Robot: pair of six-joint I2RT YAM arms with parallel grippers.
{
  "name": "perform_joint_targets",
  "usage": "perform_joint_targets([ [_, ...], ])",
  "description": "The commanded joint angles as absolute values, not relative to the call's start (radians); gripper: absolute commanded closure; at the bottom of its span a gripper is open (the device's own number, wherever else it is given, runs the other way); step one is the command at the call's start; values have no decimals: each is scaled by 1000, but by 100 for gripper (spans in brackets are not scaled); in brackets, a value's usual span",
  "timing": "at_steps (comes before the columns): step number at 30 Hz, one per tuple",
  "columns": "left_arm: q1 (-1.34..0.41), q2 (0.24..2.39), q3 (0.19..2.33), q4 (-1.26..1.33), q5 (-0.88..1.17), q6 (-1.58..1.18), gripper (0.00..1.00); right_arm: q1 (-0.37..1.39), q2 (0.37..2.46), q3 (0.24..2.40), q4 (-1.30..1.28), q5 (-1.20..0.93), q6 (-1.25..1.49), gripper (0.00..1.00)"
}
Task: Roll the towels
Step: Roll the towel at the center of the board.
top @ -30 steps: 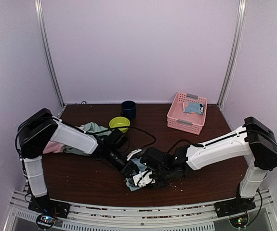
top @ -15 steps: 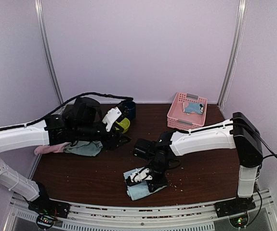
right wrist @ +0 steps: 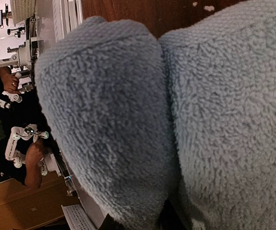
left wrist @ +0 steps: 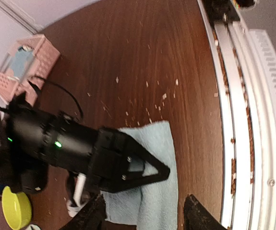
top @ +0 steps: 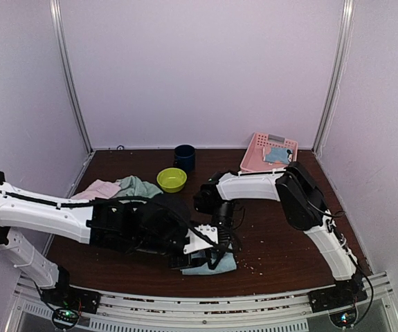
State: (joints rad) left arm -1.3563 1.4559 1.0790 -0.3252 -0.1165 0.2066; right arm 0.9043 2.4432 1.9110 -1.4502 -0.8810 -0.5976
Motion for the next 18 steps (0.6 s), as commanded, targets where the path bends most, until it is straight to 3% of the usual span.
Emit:
perform_joint_targets([
  [1, -1360, 1530, 1046, -338, -174, 162, 43, 908, 2592, 1856, -1344, -669, -588, 83],
  [15, -1361, 1831, 1092, -369, -196, 159, 42, 892, 2562, 1819, -1299, -666, -577, 83],
  [18, -1360, 1858, 1095, -348, -200, 161, 46, 888, 2548, 1817, -1301, -674, -585, 83],
])
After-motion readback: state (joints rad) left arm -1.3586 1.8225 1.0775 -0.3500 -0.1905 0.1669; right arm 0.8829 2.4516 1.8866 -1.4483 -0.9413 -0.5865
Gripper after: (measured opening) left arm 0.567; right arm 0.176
